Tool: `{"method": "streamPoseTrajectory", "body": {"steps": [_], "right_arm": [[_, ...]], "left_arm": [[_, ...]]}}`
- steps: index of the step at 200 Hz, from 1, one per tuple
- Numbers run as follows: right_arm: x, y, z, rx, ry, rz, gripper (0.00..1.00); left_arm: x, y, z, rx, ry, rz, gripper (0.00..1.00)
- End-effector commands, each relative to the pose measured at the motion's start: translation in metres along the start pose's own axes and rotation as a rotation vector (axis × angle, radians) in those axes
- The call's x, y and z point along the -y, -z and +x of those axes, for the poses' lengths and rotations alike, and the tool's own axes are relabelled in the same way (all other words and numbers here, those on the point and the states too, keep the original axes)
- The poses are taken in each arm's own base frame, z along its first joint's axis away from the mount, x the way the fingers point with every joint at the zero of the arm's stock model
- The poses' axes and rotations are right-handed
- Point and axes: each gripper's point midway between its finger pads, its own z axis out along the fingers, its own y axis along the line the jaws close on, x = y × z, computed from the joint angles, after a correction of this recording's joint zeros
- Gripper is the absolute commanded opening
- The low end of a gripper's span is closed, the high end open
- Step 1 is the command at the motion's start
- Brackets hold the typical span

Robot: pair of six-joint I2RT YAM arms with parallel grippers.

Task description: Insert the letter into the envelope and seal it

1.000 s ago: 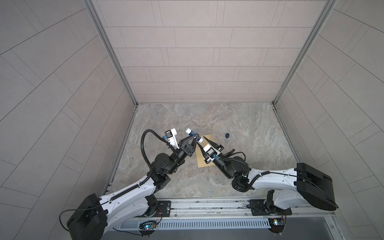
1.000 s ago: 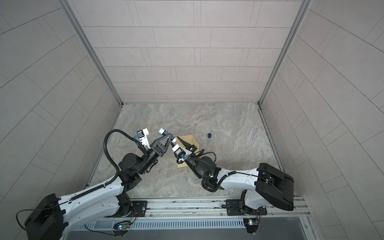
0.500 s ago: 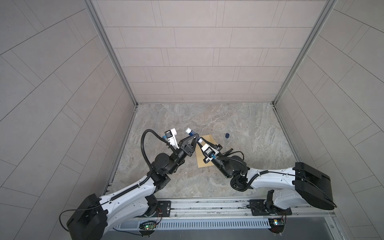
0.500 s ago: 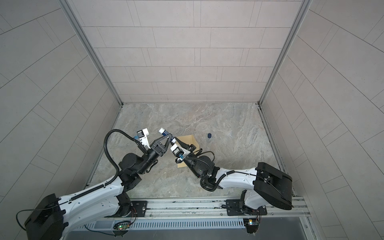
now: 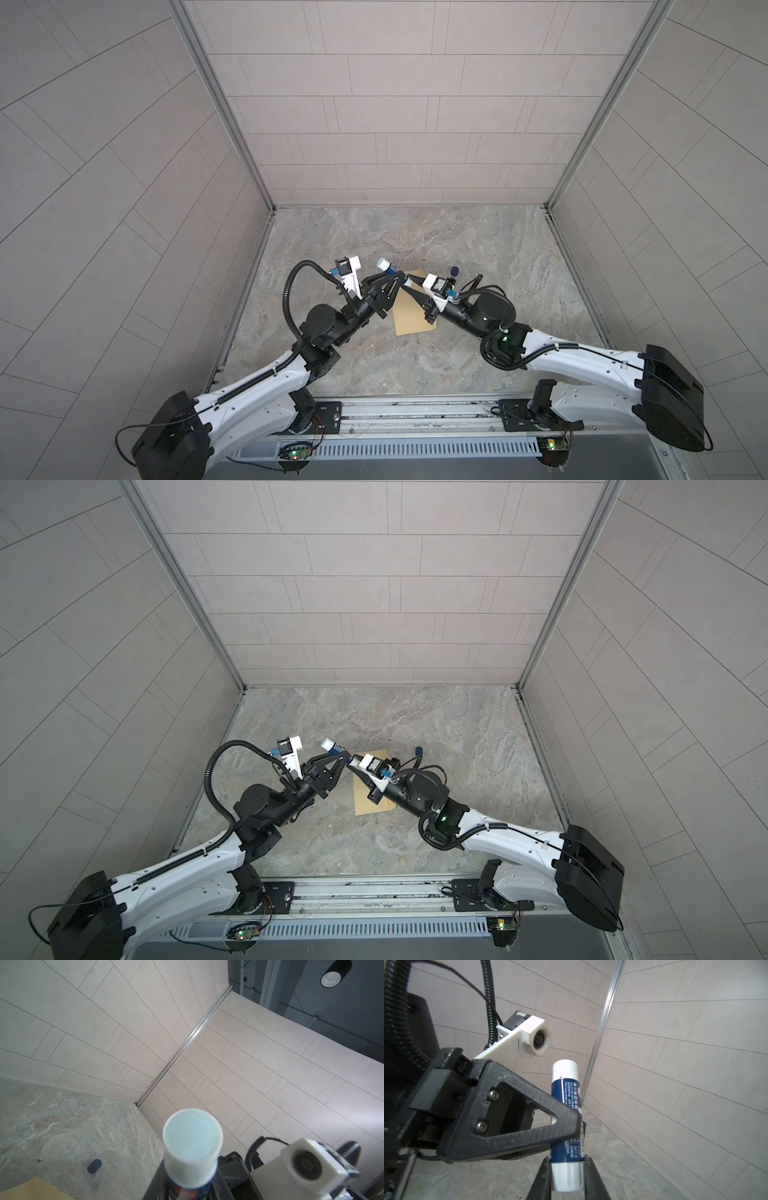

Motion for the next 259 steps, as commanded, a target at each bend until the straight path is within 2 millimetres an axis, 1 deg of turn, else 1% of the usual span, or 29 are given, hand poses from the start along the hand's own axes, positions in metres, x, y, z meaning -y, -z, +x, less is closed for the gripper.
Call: {"method": "streamPoseTrajectory", "body": {"steps": [1, 24, 45, 83, 95, 110, 115, 120, 125, 140, 154, 163, 167, 170, 180, 192, 207, 235, 259], "right_arm": [[0.0, 0.012, -0.028, 0.023, -0.247, -0.194, 0.0], [0.005, 0.02, -0.04, 0.042, -0.361, -0.302, 0.0], [0.005, 0.021, -0.048, 0.051, -0.432, -0.378, 0.0], [0.0, 0.017, -0.047, 0.039, -0.511, -0.452, 0.0], [0.001, 0.015, -0.044, 0.039, -0.518, -0.444, 0.0], [0.006, 0.014, -0.038, 0.044, -0.507, -0.408, 0.0], [0.008, 0.014, -0.037, 0.05, -0.497, -0.388, 0.03], [0.012, 0.014, -0.035, 0.054, -0.487, -0.359, 0.11], [0.015, 0.014, -0.033, 0.058, -0.472, -0.329, 0.19], [0.024, 0.015, -0.024, 0.058, -0.4, -0.219, 0.35], [0.028, 0.017, -0.011, 0.02, -0.262, -0.1, 0.49], [0.028, 0.019, -0.005, -0.005, -0.148, -0.026, 0.55], [0.028, 0.02, -0.007, -0.003, -0.094, 0.004, 0.58], [0.025, 0.023, 0.004, -0.024, -0.049, 0.03, 0.61], [0.021, 0.027, 0.006, -0.018, 0.071, 0.086, 0.65], [0.016, 0.031, 0.007, 0.002, 0.178, 0.129, 0.69], [0.011, 0.031, 0.009, 0.007, 0.253, 0.166, 0.72], [0.005, 0.025, 0.006, 0.028, 0.318, 0.209, 0.71], [0.003, 0.019, 0.003, 0.056, 0.35, 0.247, 0.66]], "left_arm": [[0.036, 0.003, 0.013, -0.098, -0.103, 0.178, 0.0], [0.047, 0.004, 0.017, -0.129, -0.133, 0.237, 0.0], [0.052, 0.004, 0.019, -0.145, -0.139, 0.263, 0.0], [0.05, 0.002, 0.018, -0.141, -0.137, 0.253, 0.0], [0.048, 0.001, 0.017, -0.135, -0.135, 0.244, 0.0], [0.04, -0.001, 0.015, -0.118, -0.119, 0.199, 0.0], [0.038, -0.001, 0.013, -0.108, -0.113, 0.182, 0.0], [0.034, -0.002, 0.013, -0.102, -0.104, 0.162, 0.0], [0.031, -0.003, 0.011, -0.092, -0.094, 0.142, 0.0], [0.02, -0.004, 0.006, -0.067, -0.06, 0.083, 0.0], [0.013, -0.005, 0.001, -0.035, -0.023, 0.037, 0.0], [0.01, -0.005, -0.003, -0.016, -0.003, 0.019, 0.0], [0.009, -0.005, -0.004, -0.01, -0.003, 0.014, 0.0], [0.009, -0.005, -0.005, -0.008, 0.01, 0.012, 0.0], [0.011, -0.006, -0.007, -0.004, 0.029, 0.014, 0.0], [0.011, -0.007, -0.009, 0.001, 0.04, 0.013, 0.0], [0.014, -0.007, -0.011, 0.003, 0.05, 0.019, 0.0], [0.014, -0.008, -0.01, -0.003, 0.064, 0.022, 0.0], [0.014, -0.009, -0.008, -0.012, 0.073, 0.023, 0.0]]}}
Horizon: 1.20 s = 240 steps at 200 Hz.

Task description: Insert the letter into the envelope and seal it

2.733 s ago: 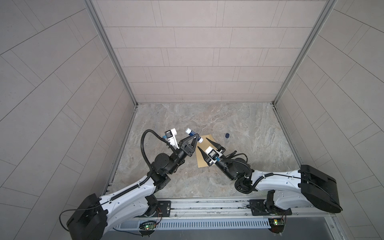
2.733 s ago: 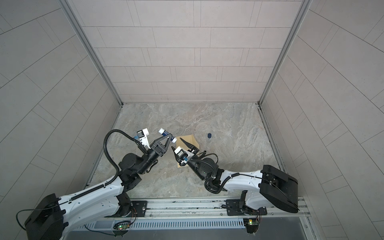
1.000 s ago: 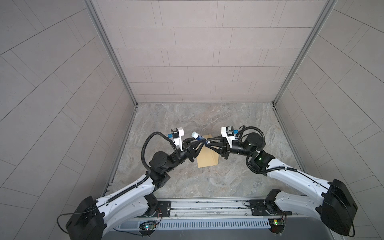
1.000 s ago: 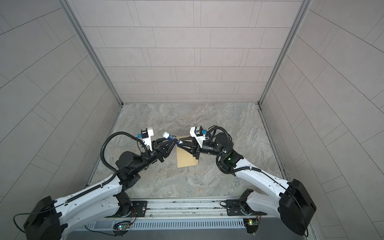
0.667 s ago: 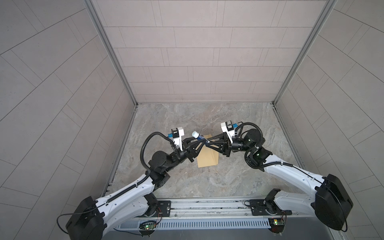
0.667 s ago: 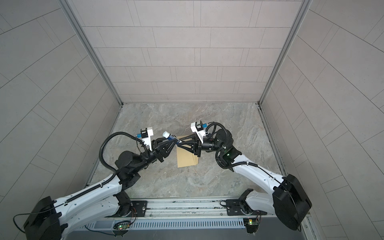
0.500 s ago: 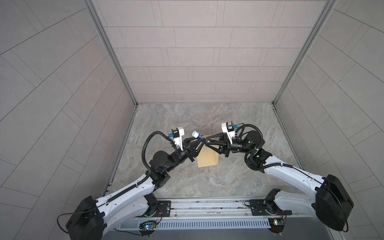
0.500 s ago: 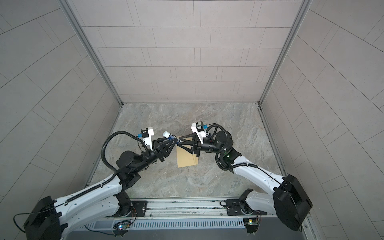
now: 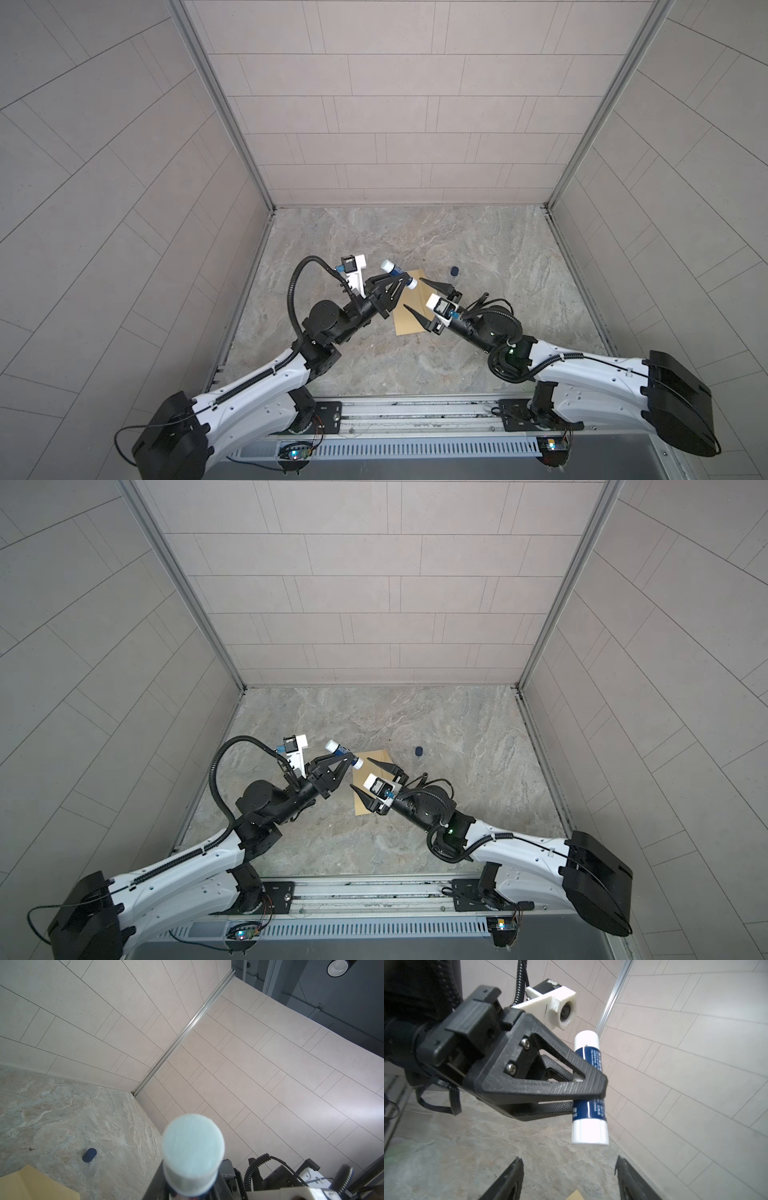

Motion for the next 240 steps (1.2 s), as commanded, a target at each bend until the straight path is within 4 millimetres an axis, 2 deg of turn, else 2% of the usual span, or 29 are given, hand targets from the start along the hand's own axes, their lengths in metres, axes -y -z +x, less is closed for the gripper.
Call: {"method": "streamPoseTrajectory", "body": {"steps": [1, 104, 173, 206, 221, 240], "right_arm": [[0.021, -0.002, -0.02, 0.063, 0.102, 0.147, 0.66], [0.024, -0.01, -0.025, 0.085, 0.097, 0.196, 0.45], [0.019, -0.016, -0.021, 0.069, 0.088, 0.167, 0.2], [0.015, -0.013, -0.026, 0.085, 0.048, 0.136, 0.09], [0.013, -0.012, -0.029, 0.084, 0.014, 0.099, 0.0], [0.013, -0.01, -0.031, 0.071, -0.088, 0.014, 0.0]], "left_arm": [[0.017, -0.003, -0.014, 0.033, 0.012, 0.05, 0.0], [0.016, -0.002, -0.009, 0.013, 0.014, 0.045, 0.0], [0.016, -0.002, -0.009, 0.009, 0.014, 0.045, 0.0], [0.014, -0.002, -0.006, -0.002, -0.003, 0.04, 0.0], [0.014, -0.001, -0.003, -0.016, -0.031, 0.044, 0.0], [0.015, -0.001, 0.002, -0.04, -0.089, 0.049, 0.0]]}}
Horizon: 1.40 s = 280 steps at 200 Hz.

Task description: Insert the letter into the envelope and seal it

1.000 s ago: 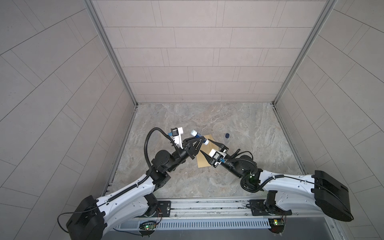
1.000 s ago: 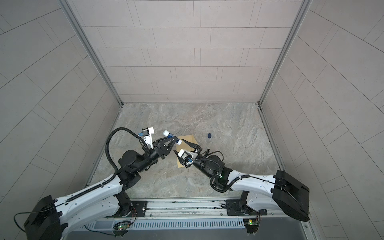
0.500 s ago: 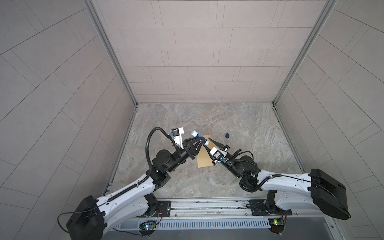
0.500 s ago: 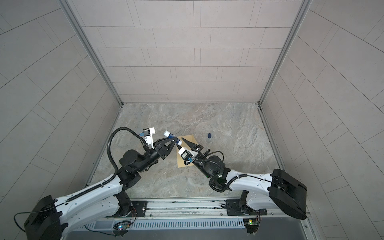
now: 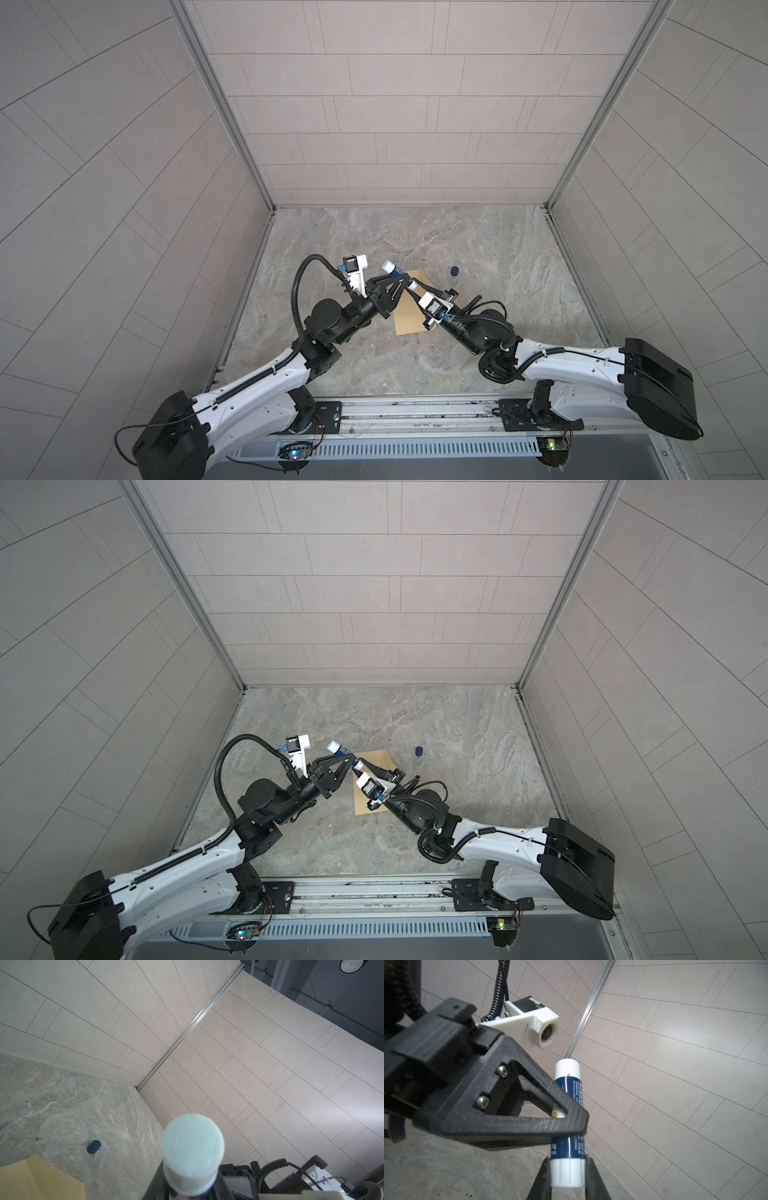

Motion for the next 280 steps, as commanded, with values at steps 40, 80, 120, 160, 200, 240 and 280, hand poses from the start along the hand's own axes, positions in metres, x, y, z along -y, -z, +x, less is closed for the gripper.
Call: {"method": "streamPoseTrajectory", "body": {"steps": [40, 80, 120, 160, 200, 240, 280], "right_arm": [[0.024, 0.005, -0.034, 0.02, -0.491, -0.342, 0.0], [0.039, 0.009, -0.045, 0.049, -0.77, -0.528, 0.0], [0.035, 0.003, -0.049, 0.064, -0.898, -0.636, 0.0], [0.039, -0.002, -0.037, 0.071, -0.871, -0.571, 0.12], [0.033, 0.003, -0.002, -0.004, -0.561, -0.34, 0.5], [0.011, 0.017, 0.009, -0.037, -0.084, -0.167, 0.69], [0.005, 0.014, 0.005, -0.011, 0.053, -0.063, 0.7]], "left_arm": [[0.032, 0.005, 0.003, -0.056, -0.216, 0.131, 0.0], [0.053, 0.011, 0.011, -0.106, -0.309, 0.243, 0.0], [0.055, 0.011, 0.012, -0.115, -0.324, 0.253, 0.0], [0.038, 0.006, 0.008, -0.091, -0.283, 0.16, 0.0], [0.019, 0.001, -0.005, -0.032, -0.181, 0.043, 0.0], [0.018, 0.0, -0.01, -0.01, -0.139, 0.031, 0.0], [0.019, 0.0, -0.011, -0.007, -0.124, 0.034, 0.0]]}}
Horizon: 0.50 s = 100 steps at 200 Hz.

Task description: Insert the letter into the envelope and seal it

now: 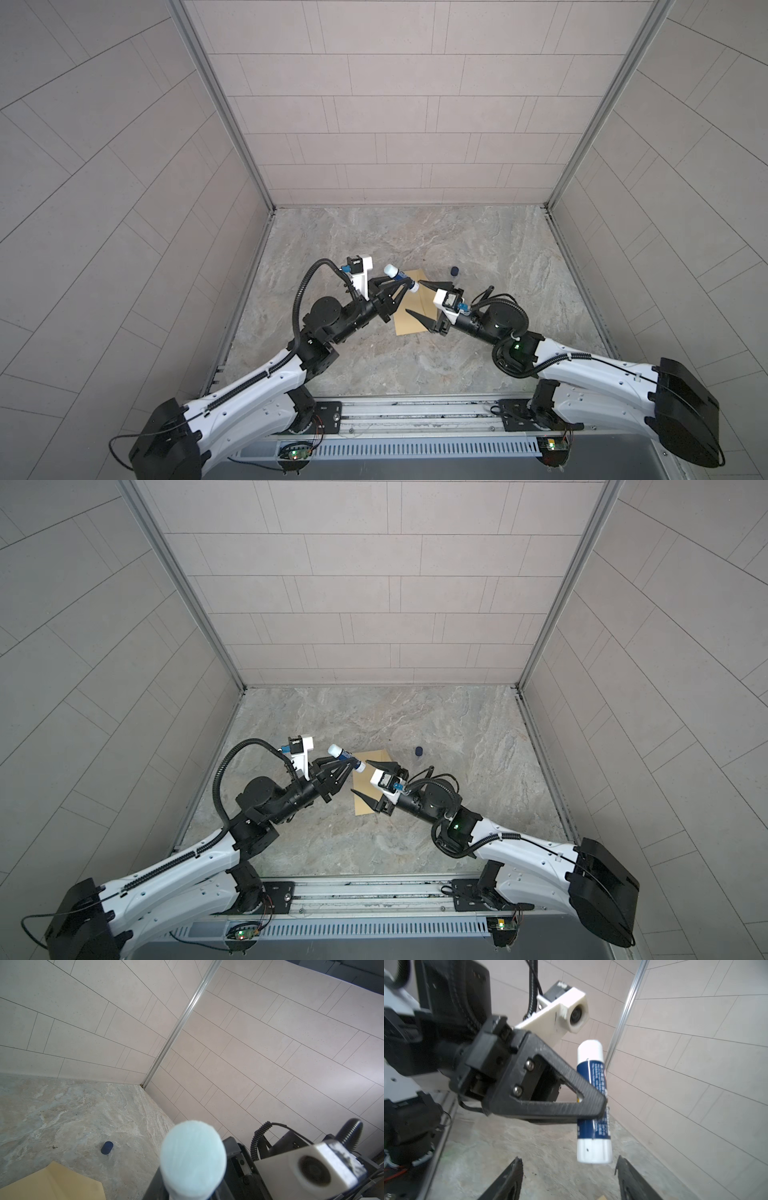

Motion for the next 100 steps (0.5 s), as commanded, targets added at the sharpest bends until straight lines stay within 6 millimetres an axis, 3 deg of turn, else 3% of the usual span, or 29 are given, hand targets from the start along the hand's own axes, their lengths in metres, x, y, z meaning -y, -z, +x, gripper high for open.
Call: {"method": "streamPoseTrajectory", "body": {"steps": [1, 100], "right_arm": [[0.022, -0.001, -0.007, 0.007, 0.2, 0.181, 0.7], [0.023, -0.007, -0.019, 0.067, 0.242, 0.294, 0.52]], "left_arm": [[0.012, -0.001, -0.015, 0.048, 0.011, 0.035, 0.0], [0.009, 0.001, -0.013, 0.046, 0.017, 0.025, 0.0]]}}
